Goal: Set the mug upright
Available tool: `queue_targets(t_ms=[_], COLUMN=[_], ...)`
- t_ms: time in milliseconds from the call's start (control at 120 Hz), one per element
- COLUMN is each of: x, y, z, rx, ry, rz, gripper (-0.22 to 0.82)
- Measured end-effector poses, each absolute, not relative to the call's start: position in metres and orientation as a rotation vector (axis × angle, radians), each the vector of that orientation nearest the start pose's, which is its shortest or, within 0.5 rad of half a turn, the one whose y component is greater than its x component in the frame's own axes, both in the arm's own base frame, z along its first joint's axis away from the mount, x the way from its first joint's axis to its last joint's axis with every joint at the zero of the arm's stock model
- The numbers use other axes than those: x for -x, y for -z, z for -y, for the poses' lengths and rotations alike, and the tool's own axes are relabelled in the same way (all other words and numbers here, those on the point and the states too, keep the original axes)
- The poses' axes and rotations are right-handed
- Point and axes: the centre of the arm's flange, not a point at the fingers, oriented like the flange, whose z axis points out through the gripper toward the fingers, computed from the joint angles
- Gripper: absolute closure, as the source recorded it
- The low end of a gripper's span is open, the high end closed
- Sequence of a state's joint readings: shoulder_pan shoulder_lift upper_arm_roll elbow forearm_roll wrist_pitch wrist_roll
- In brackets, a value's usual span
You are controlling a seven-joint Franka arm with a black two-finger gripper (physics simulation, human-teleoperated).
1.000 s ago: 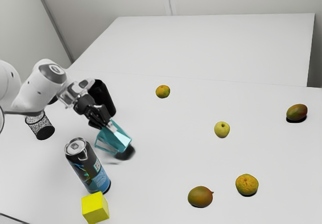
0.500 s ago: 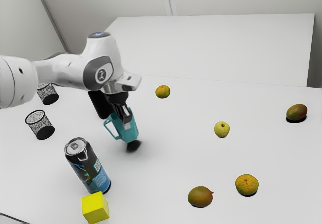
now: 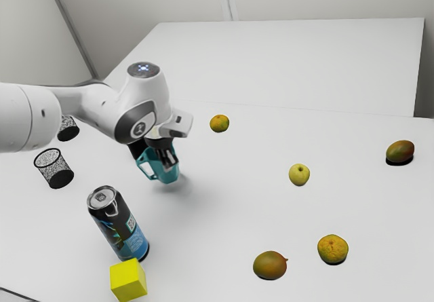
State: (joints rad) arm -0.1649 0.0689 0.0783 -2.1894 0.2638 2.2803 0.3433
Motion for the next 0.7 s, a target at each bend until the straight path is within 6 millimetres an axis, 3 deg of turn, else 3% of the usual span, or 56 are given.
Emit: queue_targets(t_ms=[225, 483, 600, 700], x=[-0.544, -0.547, -0.547, -0.546], y=[-0.349, -0.343, -0.343, -0.354], z=[0.055, 0.053, 0.054, 0.054], rx=[2.819, 2.843, 2.855, 2.871], ry=[0.003, 0.004, 0.006, 0.033], rz=[-0.832, -0.770, -0.754, -0.733], gripper=[0.78, 0.77, 0.58, 0.40])
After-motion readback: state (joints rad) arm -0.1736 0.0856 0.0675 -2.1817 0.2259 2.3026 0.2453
